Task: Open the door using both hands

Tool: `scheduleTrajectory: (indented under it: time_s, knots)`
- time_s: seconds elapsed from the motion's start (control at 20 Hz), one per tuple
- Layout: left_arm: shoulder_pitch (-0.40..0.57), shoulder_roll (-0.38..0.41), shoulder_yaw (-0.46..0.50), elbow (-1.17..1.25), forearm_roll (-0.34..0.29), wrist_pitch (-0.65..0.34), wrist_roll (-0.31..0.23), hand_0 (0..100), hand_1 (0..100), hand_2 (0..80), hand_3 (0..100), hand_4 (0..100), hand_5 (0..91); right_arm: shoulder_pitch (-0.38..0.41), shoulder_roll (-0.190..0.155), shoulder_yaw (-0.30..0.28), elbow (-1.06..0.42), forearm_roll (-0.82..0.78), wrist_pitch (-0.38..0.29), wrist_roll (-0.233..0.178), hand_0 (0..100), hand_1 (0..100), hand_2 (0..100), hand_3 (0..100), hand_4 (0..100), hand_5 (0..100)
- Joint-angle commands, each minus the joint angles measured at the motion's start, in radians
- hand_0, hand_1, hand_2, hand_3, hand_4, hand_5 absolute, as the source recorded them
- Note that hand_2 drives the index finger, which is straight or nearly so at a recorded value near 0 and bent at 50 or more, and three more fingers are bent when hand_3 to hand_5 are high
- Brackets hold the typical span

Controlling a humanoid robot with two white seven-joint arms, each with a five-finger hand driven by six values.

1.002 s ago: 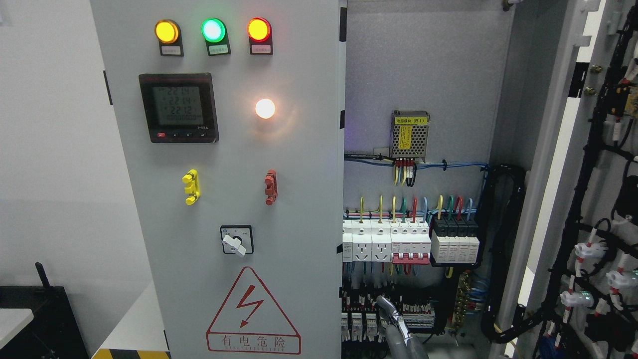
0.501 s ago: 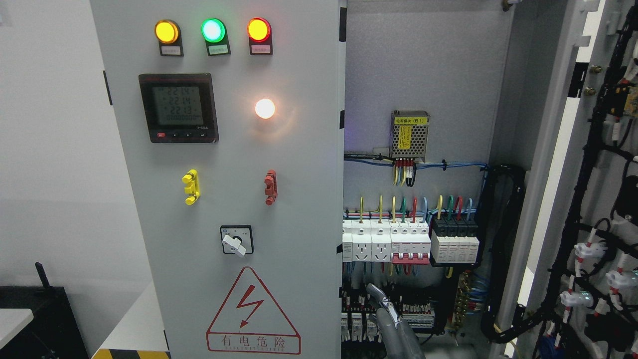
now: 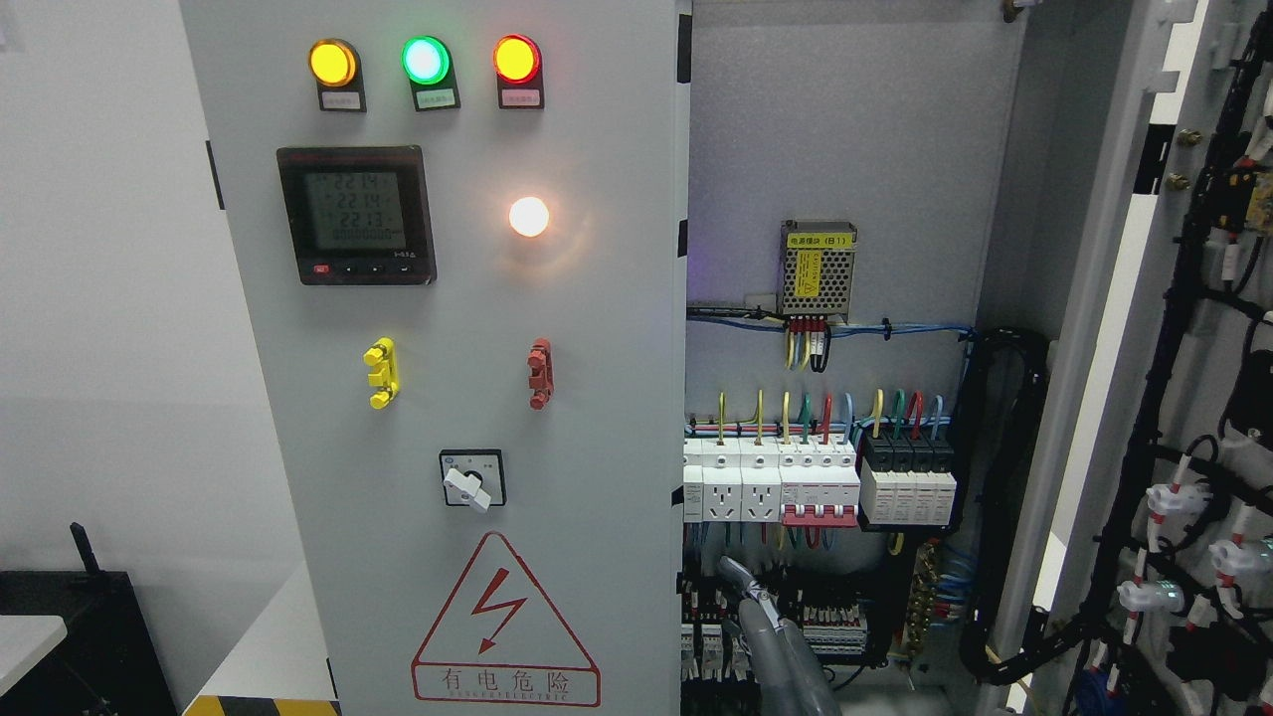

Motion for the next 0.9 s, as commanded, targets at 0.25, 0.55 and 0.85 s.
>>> scheduleTrajectory:
  time_s: [0.25, 0.55, 0.85]
  knots:
    - [0.000, 0.000, 0.000, -0.001, 0.000, 0.000, 0.000, 0, 0, 0.0, 0, 0, 0.0, -0.047, -0.009, 0.001, 0.085, -0.013, 0.000, 0.034, 38, 0, 0, 0, 0, 0]
    - [0.000, 0.000, 0.000, 0.001, 0.000, 0.000, 0.000, 0, 0, 0.0, 0, 0, 0.0, -0.054, -0.011, 0.001, 0.078, -0.018, -0.001, 0.037, 38, 0, 0, 0, 0, 0]
    - [-0.002, 0.000, 0.000, -0.001, 0.000, 0.000, 0.000, 0, 0, 0.0, 0, 0, 0.0, -0.068, -0.021, 0.026, 0.084, -0.085, -0.001, 0.048, 38, 0, 0, 0, 0, 0]
